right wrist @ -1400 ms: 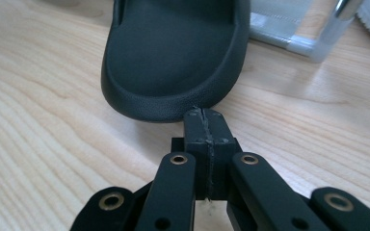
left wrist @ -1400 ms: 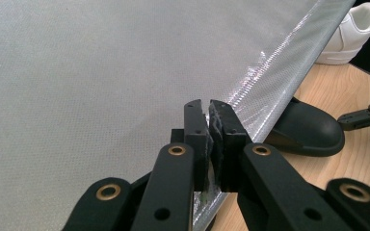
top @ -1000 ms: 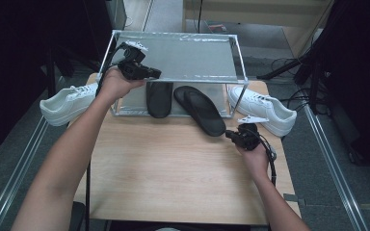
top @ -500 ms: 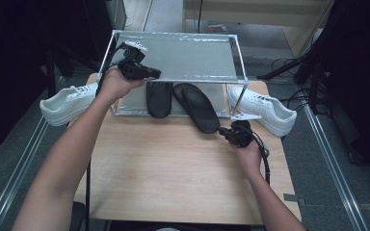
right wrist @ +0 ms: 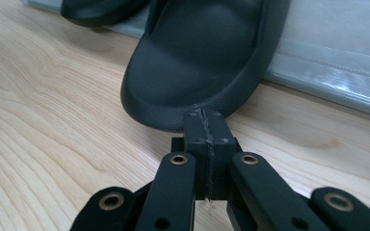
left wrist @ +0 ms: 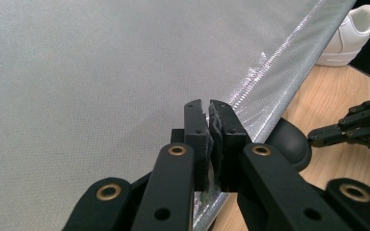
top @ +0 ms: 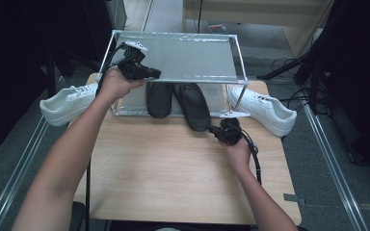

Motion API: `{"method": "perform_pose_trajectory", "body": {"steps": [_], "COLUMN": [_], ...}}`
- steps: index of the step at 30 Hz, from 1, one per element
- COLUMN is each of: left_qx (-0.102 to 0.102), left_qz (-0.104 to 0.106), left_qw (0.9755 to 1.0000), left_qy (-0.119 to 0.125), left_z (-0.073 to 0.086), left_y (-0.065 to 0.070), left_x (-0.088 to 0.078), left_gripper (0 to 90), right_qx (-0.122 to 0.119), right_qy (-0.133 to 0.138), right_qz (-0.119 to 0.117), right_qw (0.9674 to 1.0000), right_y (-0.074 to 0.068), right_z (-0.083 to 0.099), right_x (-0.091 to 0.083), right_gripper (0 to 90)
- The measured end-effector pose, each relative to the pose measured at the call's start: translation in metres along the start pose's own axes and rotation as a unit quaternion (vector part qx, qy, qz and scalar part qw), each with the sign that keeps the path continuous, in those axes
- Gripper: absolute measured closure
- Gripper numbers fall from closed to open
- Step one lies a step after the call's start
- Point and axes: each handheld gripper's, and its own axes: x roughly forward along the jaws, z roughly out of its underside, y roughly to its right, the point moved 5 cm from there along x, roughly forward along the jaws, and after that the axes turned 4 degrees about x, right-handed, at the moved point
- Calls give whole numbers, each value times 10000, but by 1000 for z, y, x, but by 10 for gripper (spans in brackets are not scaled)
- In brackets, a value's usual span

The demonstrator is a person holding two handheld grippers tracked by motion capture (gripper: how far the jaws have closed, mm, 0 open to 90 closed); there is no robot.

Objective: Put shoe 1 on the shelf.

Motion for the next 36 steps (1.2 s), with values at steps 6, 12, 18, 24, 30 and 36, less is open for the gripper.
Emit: {"method": "perform_pose_trajectory", "body": {"steps": [6, 12, 18, 24, 30, 36], "left_qx": [-8, -28, -4, 4, 9, 9], "left_qz": [-5, 18, 1, -3, -12, -20], "left_qw": [10000, 10000, 10000, 10000, 10000, 10000], "left_qy": [0, 11, -3, -14, -17, -24], "left_z": [0, 0, 0, -1, -1, -1], "left_y": [0, -1, 0, 0, 0, 0], "left_x": [0, 0, 0, 0, 0, 0], "left_gripper": [866, 866, 866, 866, 866, 866], "right_qx": [40, 76, 106, 126, 85, 134], "right_qy": [38, 61, 84, 93, 54, 62], "right_qz": [-85, -96, -141, -176, -223, -247], "right_qw": [9999, 9999, 9998, 9997, 9997, 9996], "right_y": [-8, -10, -16, -21, -27, -35], "right_z": [-3, -6, -11, -17, -23, -29], "right_x": [9, 14, 21, 27, 36, 48], "right_gripper": [900, 900, 900, 900, 900, 900]}}
